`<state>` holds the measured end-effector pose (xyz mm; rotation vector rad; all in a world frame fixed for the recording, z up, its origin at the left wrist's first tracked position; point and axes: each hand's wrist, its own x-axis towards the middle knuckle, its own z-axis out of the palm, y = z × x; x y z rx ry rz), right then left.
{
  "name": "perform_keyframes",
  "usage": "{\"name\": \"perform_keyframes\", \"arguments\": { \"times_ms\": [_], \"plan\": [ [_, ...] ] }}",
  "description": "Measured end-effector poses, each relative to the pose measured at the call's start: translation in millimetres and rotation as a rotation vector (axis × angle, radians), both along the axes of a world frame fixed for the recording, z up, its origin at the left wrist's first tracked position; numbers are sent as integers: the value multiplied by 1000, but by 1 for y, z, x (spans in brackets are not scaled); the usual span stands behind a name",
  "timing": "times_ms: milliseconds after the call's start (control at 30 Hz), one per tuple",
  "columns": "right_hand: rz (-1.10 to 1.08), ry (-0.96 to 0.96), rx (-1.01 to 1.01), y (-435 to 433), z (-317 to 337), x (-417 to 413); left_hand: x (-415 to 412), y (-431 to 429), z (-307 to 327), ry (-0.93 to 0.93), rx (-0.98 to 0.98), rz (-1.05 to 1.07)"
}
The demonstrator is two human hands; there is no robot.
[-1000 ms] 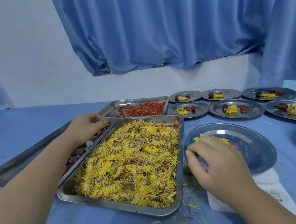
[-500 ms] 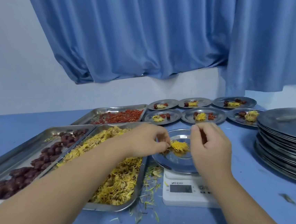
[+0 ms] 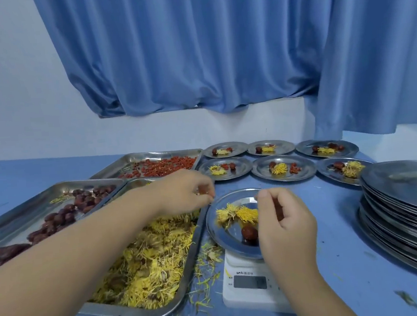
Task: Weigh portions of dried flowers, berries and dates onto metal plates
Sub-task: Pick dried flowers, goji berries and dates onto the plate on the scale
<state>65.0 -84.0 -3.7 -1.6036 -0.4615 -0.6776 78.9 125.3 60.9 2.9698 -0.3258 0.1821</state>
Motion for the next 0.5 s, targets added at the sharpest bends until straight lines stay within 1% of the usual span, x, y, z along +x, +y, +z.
{"name": "perform_keyframes", "arguments": {
  "times_ms": [67,133,200,300,400,500],
  "plan": [
    [76,25,-29,6,3,-2,4,20,9,-18,85,71],
    [148,46,-101,11,14,4,7,43,19,-26,176,180],
    [209,48,-186,14,31,17,13,67,26,-47,214,279],
    [276,85,-307,15,56,47,27,103,29,-79,167,403],
    [273,129,-429,15,71,82,52,132,19,-48,140,491],
    [278,176,-450,13,73,110,86,153,4,-34,126,529]
  ]
}}
